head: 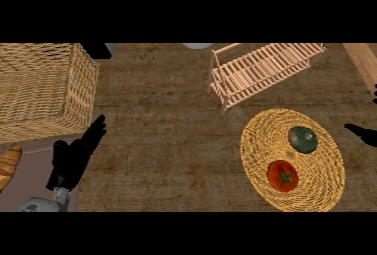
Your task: Pick the squash from the placemat and place it in the tiered shelf
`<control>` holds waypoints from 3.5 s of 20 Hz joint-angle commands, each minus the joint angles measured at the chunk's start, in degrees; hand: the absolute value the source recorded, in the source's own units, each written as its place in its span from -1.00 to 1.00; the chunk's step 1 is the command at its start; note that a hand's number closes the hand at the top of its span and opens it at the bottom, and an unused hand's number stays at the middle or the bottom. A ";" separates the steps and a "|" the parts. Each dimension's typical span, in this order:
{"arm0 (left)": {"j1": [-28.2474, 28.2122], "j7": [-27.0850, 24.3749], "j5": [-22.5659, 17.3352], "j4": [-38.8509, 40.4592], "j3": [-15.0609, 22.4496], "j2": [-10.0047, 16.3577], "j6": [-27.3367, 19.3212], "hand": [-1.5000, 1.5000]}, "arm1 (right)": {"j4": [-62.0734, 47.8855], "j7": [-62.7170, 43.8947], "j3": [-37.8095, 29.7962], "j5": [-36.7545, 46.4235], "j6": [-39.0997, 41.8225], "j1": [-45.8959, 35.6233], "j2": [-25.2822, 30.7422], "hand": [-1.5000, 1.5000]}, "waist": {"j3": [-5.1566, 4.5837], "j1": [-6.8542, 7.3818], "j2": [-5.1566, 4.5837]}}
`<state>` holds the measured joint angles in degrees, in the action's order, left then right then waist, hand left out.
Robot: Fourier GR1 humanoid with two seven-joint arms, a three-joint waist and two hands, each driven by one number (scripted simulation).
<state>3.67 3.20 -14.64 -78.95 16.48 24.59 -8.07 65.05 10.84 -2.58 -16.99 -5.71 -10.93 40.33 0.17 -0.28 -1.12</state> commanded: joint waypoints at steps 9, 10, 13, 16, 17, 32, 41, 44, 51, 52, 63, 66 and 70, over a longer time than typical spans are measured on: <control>-2.99 -1.89 5.46 -0.20 2.49 -2.72 -0.88 0.00 | -14.28 15.25 1.12 2.21 27.71 -3.64 6.06 -1.00 | -0.15 0.71 1.11; -2.41 -5.91 4.59 3.62 1.39 -3.29 0.45 0.00 | -5.61 8.98 2.66 1.09 27.07 -3.01 6.63 -1.00 | -0.29 -0.08 1.31; -2.27 -3.15 4.08 1.83 1.05 -2.73 0.10 0.00 | -2.42 3.01 8.33 6.25 28.38 -2.46 9.23 -1.00 | -0.33 0.08 1.40; -0.66 -1.15 3.66 1.12 1.05 -1.86 1.30 0.00 | 1.68 -2.02 12.28 16.76 20.97 -5.66 14.07 -1.00 | -0.46 0.55 1.47; -1.04 -2.42 4.79 2.19 1.43 -2.70 0.01 0.00 | 2.03 -2.67 13.36 20.97 18.78 -5.58 16.49 -1.00 | -0.52 0.49 1.39; -1.98 -2.41 6.89 0.73 -0.65 -4.66 1.30 0.00 | 13.12 -37.62 25.01 39.16 19.31 -12.15 0.36 -1.00 | -0.18 0.72 1.09; -4.54 -2.85 8.25 0.15 -3.73 -5.09 5.06 0.00 | 19.51 -48.40 23.33 46.62 22.92 -6.63 -5.61 -1.00 | -0.18 0.37 1.17; -3.42 -2.05 10.51 -0.39 -4.53 -6.26 4.61 0.00 | 18.43 -44.91 21.31 50.37 22.53 -4.27 -5.77 -1.00 | -0.17 0.34 1.16; -1.88 -0.96 10.94 0.66 -7.78 -7.13 7.14 0.00 | 16.28 -43.06 17.22 55.71 25.42 -5.54 -6.16 -1.00 | -0.18 0.30 1.13; -3.24 -3.17 12.68 2.87 -6.29 -8.99 6.03 0.00 | 20.23 -46.70 20.27 58.90 23.07 -2.40 -8.92 -1.00 | -0.18 0.19 1.16; -4.29 1.27 13.65 -2.60 -9.91 -7.98 10.93 0.00 | 1.32 -36.24 16.29 68.15 17.35 -6.51 -16.24 -1.00 | -0.14 0.74 1.08; -2.94 -1.73 16.33 1.04 -9.76 -12.17 9.75 0.00 | 8.01 -37.96 14.99 70.02 22.30 -5.20 -16.71 -1.00 | -0.17 0.36 1.14; -0.78 -1.80 15.76 3.42 -13.37 -11.07 12.01 0.00 | 2.06 -32.59 12.41 71.80 22.75 -6.89 -16.00 -1.00 | -0.17 0.41 1.12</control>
<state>2.05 1.72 0.85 -76.59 5.11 13.50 2.39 69.44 -24.76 11.20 52.64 16.60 -17.74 24.78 0.00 0.14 -0.01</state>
